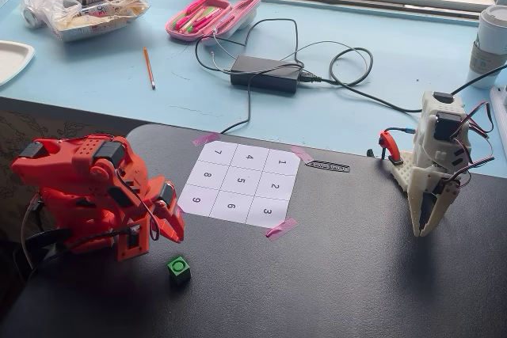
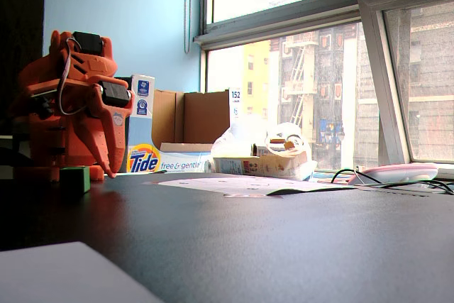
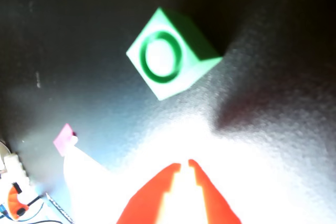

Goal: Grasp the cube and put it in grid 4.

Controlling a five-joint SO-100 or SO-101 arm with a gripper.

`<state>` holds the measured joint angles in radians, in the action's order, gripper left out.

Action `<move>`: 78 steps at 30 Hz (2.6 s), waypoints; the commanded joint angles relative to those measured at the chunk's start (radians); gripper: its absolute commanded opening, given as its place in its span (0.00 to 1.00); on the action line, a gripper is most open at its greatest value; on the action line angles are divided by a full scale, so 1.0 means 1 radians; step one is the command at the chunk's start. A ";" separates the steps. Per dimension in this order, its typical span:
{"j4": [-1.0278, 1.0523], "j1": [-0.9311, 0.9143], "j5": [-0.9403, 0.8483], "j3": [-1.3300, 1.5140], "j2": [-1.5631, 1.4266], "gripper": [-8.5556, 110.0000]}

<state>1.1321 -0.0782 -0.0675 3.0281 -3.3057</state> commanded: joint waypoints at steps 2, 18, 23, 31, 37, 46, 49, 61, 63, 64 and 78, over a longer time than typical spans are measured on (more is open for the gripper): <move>0.014 0.000 -0.005 -0.006 0.003 0.07; -0.054 0.000 -0.025 -0.048 0.087 0.07; -0.044 0.003 -0.015 -0.184 0.173 0.08; 0.052 -0.048 0.051 -0.512 0.385 0.30; 0.046 -0.184 0.100 -0.632 0.555 0.38; -0.034 -0.316 0.144 -0.597 0.784 0.41; -0.071 -0.327 0.149 -0.586 0.827 0.41; -0.192 -0.327 0.155 -0.489 0.888 0.41; -0.198 -0.327 0.160 -0.488 0.900 0.41; -0.202 -0.327 0.161 -0.488 0.904 0.41; -0.258 -0.328 0.143 -0.479 0.959 0.07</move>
<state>0.8851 -0.4111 0.0859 2.5541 -2.3501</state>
